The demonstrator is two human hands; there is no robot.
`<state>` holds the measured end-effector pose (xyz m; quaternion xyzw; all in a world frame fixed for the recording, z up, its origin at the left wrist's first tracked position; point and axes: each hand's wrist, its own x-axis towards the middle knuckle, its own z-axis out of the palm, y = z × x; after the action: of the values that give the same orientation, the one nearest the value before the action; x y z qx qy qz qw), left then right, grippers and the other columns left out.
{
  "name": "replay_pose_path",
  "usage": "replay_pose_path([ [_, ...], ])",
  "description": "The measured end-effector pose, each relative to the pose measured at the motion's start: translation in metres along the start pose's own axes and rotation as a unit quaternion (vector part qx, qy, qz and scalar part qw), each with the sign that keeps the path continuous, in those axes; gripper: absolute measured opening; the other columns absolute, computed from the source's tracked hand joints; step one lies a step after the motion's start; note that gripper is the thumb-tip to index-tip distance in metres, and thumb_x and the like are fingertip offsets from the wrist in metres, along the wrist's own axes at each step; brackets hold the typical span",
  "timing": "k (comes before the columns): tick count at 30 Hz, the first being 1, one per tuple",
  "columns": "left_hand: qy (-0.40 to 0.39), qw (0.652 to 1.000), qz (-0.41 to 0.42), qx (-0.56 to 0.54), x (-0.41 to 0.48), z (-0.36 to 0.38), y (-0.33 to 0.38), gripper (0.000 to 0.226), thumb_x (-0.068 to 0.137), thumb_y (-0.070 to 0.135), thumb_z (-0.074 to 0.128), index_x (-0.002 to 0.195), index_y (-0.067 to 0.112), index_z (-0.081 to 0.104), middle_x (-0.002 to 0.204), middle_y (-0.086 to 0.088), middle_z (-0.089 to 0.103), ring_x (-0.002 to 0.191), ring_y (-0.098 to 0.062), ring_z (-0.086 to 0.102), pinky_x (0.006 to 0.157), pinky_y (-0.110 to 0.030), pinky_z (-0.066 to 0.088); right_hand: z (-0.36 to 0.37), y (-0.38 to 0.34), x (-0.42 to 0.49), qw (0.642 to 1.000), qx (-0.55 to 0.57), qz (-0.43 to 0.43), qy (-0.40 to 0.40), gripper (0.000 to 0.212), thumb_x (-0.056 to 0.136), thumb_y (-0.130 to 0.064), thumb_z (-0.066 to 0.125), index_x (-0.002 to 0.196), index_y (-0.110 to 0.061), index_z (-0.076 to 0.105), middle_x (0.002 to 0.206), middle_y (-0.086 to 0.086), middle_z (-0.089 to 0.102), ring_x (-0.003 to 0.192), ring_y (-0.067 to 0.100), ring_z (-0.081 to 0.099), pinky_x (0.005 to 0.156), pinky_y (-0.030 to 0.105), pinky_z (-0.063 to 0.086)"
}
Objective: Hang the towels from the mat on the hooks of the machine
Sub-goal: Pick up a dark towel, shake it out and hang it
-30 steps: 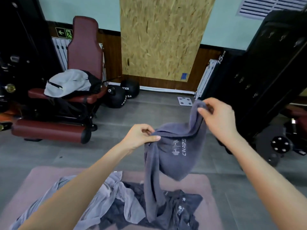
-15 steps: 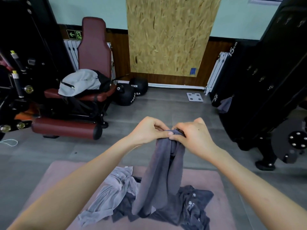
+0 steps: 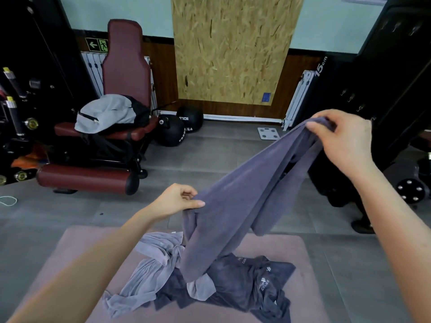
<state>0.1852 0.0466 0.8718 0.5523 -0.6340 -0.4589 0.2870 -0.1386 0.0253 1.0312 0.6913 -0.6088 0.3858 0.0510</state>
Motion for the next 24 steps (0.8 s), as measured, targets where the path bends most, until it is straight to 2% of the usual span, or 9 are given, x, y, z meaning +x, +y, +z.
replay_pose_path([
  [2,0.001,0.997,-0.009,0.078,0.003,-0.008,-0.010,0.023,0.069,0.021,0.082,0.060,0.019,0.061,0.048,0.017,0.052,0.049,0.003,0.044,0.054,-0.009,0.034,-0.001,0.015,0.005,0.998,-0.025,0.049,0.018,0.018,0.088,-0.035,0.056,0.095,-0.023,0.068,0.089,0.000,0.067,0.096,0.025,0.061,0.096,0.049,0.038],
  [4,0.002,0.991,-0.016,0.132,0.006,-0.017,-0.020,0.026,0.068,0.022,0.083,0.058,0.024,0.060,0.046,0.019,0.053,0.048,0.003,0.047,0.054,-0.010,0.034,0.004,0.028,0.006,0.993,-0.055,0.099,0.018,0.019,0.090,-0.033,0.055,0.099,-0.022,0.067,0.098,0.005,0.069,0.101,0.030,0.058,0.094,0.043,0.030],
  [7,0.040,0.990,-0.020,0.133,0.011,-0.022,-0.030,0.019,0.068,0.024,0.083,0.063,0.018,0.066,0.052,0.013,0.059,0.053,0.001,0.050,0.059,-0.018,0.039,0.020,0.041,-0.006,0.985,-0.112,0.131,-0.022,0.020,0.090,-0.033,0.057,0.101,-0.021,0.067,0.100,0.008,0.070,0.102,0.032,0.058,0.088,0.040,0.030],
  [10,0.077,0.993,-0.020,0.086,0.015,-0.013,-0.018,0.018,0.071,0.022,0.081,0.066,0.011,0.068,0.057,0.005,0.055,0.055,-0.003,0.045,0.057,-0.018,0.036,0.045,0.046,-0.028,0.980,-0.154,0.099,-0.073,0.017,0.088,-0.033,0.060,0.099,-0.023,0.069,0.094,0.008,0.072,0.097,0.030,0.061,0.083,0.037,0.029],
  [13,0.064,0.993,0.016,0.094,0.022,-0.002,0.006,0.017,0.072,0.021,0.080,0.068,0.009,0.069,0.059,0.003,0.058,0.055,-0.001,0.044,0.059,-0.020,0.038,0.071,0.035,-0.052,0.977,-0.168,0.041,-0.124,0.024,0.085,-0.036,0.062,0.106,-0.027,0.069,0.094,0.006,0.073,0.096,0.026,0.063,0.082,0.035,0.026],
  [17,0.017,0.985,0.082,0.152,0.027,0.015,0.042,0.019,0.074,0.020,0.078,0.063,0.014,0.065,0.044,0.018,0.052,0.047,0.005,0.045,0.054,-0.012,0.033,0.100,-0.005,-0.079,0.965,-0.103,-0.026,-0.239,0.041,0.087,-0.042,0.058,0.127,-0.038,0.054,0.107,0.000,0.070,0.104,0.021,0.060,0.085,0.033,0.026],
  [19,-0.005,0.981,0.102,0.163,0.028,0.021,0.058,0.016,0.075,0.022,0.078,0.073,0.007,0.072,0.055,0.013,0.061,0.052,0.005,0.050,0.059,-0.016,0.039,0.112,-0.024,-0.090,0.954,-0.046,-0.041,-0.292,0.044,0.088,-0.042,0.057,0.131,-0.040,0.049,0.110,-0.003,0.069,0.106,0.017,0.059,0.086,0.031,0.025],
  [21,-0.034,0.979,0.111,0.165,0.026,0.024,0.070,0.015,0.074,0.021,0.078,0.078,0.008,0.074,0.066,0.003,0.067,0.058,0.003,0.053,0.062,-0.019,0.043,0.119,-0.037,-0.099,0.950,0.030,-0.026,-0.310,0.036,0.090,-0.039,0.055,0.126,-0.039,0.054,0.107,-0.008,0.069,0.103,0.014,0.059,0.087,0.031,0.024],
  [24,-0.047,0.982,0.101,0.152,0.018,0.018,0.079,0.011,0.072,0.017,0.079,0.079,0.011,0.073,0.065,0.005,0.066,0.055,0.007,0.055,0.061,-0.015,0.045,0.118,-0.041,-0.099,0.956,0.082,0.003,-0.282,0.018,0.090,-0.037,0.057,0.104,-0.033,0.067,0.097,-0.009,0.071,0.096,0.014,0.061,0.090,0.032,0.026],
])
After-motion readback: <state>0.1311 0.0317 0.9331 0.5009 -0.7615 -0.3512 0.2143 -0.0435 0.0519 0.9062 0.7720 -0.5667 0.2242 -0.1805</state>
